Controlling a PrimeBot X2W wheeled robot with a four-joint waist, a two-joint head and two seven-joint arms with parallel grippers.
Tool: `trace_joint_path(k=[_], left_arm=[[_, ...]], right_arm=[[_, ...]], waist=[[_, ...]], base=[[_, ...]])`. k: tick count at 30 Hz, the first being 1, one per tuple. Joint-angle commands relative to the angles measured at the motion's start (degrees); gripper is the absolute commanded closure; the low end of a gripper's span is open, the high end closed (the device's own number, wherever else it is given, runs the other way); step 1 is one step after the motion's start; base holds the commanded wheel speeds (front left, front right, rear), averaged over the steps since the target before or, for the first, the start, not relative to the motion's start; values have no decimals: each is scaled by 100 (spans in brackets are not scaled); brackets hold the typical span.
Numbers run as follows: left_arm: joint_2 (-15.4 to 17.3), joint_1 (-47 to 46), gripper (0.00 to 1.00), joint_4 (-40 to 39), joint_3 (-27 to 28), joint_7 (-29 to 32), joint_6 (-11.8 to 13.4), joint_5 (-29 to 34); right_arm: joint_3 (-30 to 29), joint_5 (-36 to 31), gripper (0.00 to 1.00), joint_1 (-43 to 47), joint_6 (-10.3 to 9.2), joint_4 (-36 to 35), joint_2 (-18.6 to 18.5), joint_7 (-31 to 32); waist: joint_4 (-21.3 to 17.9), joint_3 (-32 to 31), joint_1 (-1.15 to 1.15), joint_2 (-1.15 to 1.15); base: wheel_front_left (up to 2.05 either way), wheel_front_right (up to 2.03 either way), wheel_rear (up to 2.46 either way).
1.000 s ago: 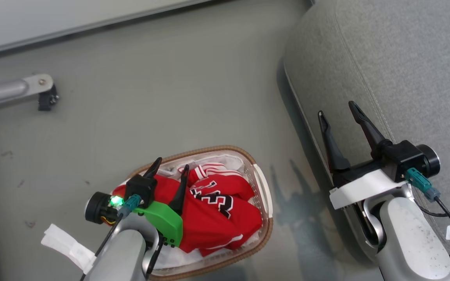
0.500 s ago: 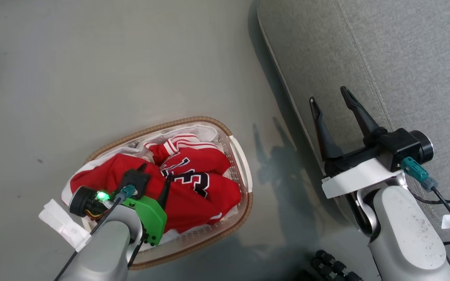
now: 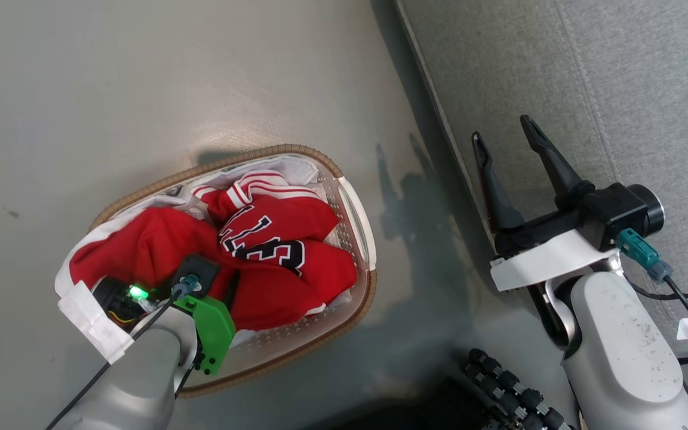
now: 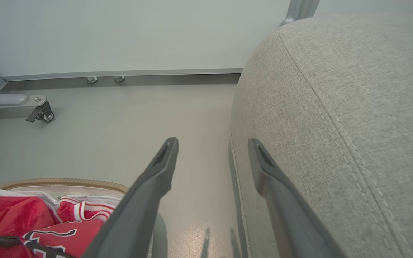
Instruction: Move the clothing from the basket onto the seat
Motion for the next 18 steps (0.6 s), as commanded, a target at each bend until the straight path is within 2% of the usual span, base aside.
trace_joint_path(k=[1,13,14,15,16,18], left_arm=[[18,-117,0,106,-44,4,-14,-9],[-49,-344,0,607,-388,417,-14,-148],[-68,-330,25,618,-419,480,-14,-172],[-82,-314,71,622,-452,507,-14,-197],[-83,-299,100,625,-486,515,-14,-228],[-83,-248,100,626,-563,477,-14,-260]], right_arm=[[-21,-39,0,-85,-4,-28,-4,-26],[53,-86,0,-132,-4,-14,-5,-26],[66,-80,0,-141,-4,-2,-5,-26],[77,-72,0,-150,-4,5,-6,-27],[92,-58,0,-163,-4,14,-6,-27],[121,-39,0,-181,-4,33,-5,-27]], waist=[[22,139,-1,0],[100,340,-1,0],[101,333,-1,0],[101,325,-1,0],[97,309,-1,0],[79,264,-1,0]], base=[[0,0,0],[0,0,0],[0,0,0],[0,0,0],[0,0,0],[0,0,0]])
